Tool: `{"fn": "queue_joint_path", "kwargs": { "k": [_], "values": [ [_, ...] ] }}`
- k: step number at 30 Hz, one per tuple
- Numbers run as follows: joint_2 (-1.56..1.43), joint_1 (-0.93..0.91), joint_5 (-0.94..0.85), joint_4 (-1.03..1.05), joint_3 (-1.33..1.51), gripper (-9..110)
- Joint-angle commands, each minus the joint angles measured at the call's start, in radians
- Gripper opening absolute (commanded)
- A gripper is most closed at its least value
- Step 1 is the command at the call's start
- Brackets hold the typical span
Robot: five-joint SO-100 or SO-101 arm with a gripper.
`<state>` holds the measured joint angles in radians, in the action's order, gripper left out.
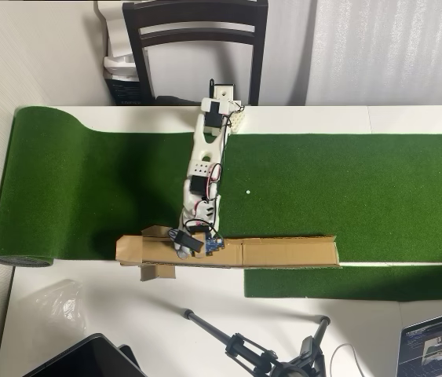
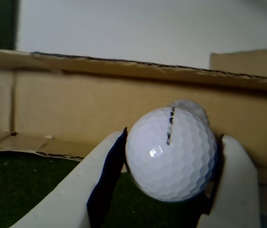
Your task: Pick up the golf ball and place it on the gray mark at the back.
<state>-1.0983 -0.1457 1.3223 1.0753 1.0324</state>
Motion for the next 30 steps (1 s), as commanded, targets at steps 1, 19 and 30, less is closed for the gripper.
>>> {"fn": "queue_joint_path", "kwargs": {
  "k": [1, 19, 30],
  "values": [
    [-0.041, -0.012, 0.034, 0.008, -0.018, 30],
    [-0.043, -0.04, 0.126, 0.003, -0.008, 30],
    [-0.06, -0.04, 0.215, -0.015, -0.014, 30]
  ]
}}
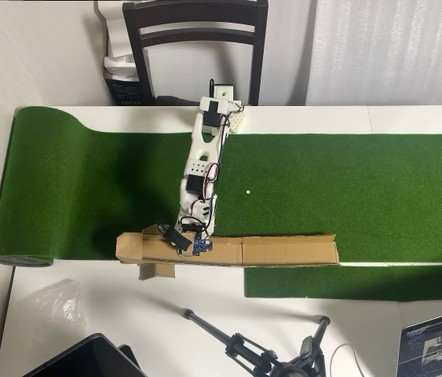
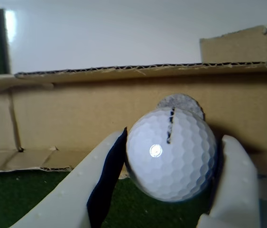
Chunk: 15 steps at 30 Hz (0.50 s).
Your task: Pick up the golf ball and place it on the gray mark at the back.
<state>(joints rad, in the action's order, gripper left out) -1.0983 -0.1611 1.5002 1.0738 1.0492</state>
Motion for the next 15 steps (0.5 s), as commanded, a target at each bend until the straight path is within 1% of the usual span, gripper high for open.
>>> {"fn": "queue_joint_path", "kwargs": {
  "k": [1, 8, 15],
  "values": [
    [-0.06, -0.023, 0.041, -0.025, -0.038, 30],
    [-0.044, -0.015, 0.043, -0.072, -0.115, 30],
    [-0.044, -0.009, 0.043, -0.089, -0.12, 30]
  ]
}}
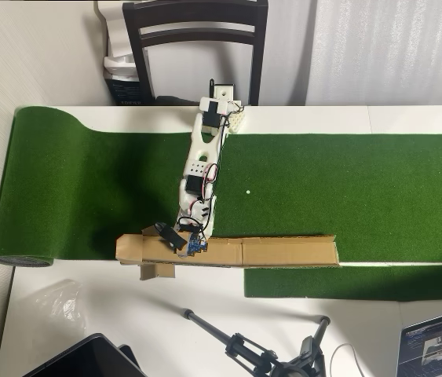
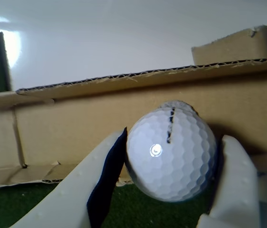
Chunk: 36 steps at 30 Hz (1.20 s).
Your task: Pick up the golf ball and place it on the gray mark at the back.
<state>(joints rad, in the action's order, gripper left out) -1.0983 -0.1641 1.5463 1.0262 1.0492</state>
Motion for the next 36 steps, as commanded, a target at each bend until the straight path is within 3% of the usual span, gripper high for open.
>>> {"fn": "queue_joint_path", "kwargs": {
  "k": [1, 7, 36],
  "values": [
    [-0.044, -0.006, -0.003, -0.052, -0.12, 30],
    [-0.044, 0.012, 0.043, -0.13, -0.12, 30],
    [-0.044, 0.017, 0.029, -0.117, -0.118, 31]
  ]
}}
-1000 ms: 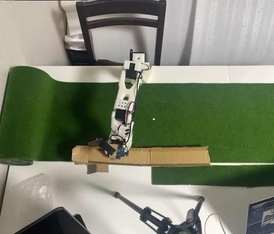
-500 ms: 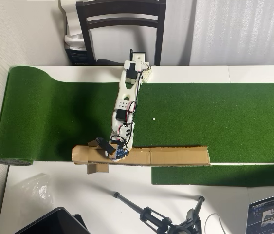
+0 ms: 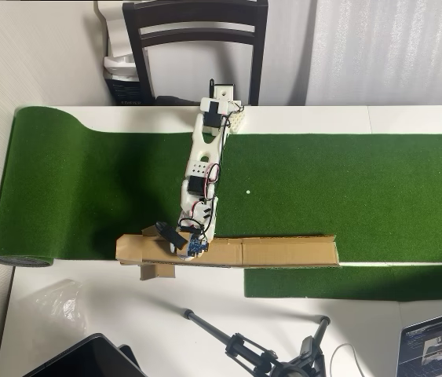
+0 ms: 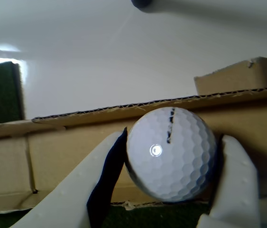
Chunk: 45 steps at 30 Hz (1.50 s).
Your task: Pick up the golf ball and place it on the gray mark at the back.
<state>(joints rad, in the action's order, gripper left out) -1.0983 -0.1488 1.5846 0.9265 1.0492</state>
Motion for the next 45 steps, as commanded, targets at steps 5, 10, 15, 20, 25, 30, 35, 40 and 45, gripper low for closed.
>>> {"fn": "queue_joint_path", "kwargs": {
  "k": [5, 10, 15, 20, 25, 30, 35, 40, 45],
  "values": [
    [-0.044, 0.002, -0.012, -0.015, -0.117, 36],
    [-0.044, 0.002, -0.012, -0.014, -0.109, 39],
    [-0.044, 0.002, -0.012, -0.014, -0.107, 39],
    [-0.044, 0.002, -0.012, -0.014, -0.107, 39],
    [-0.044, 0.002, -0.012, -0.012, -0.107, 39],
    [-0.044, 0.002, -0.012, -0.012, -0.106, 39],
    [-0.044, 0.002, -0.011, -0.012, -0.106, 39],
    [-0.044, 0.002, -0.011, -0.012, -0.106, 39],
    [-0.046, 0.002, -0.011, 0.029, -0.106, 39]
  ]
}}
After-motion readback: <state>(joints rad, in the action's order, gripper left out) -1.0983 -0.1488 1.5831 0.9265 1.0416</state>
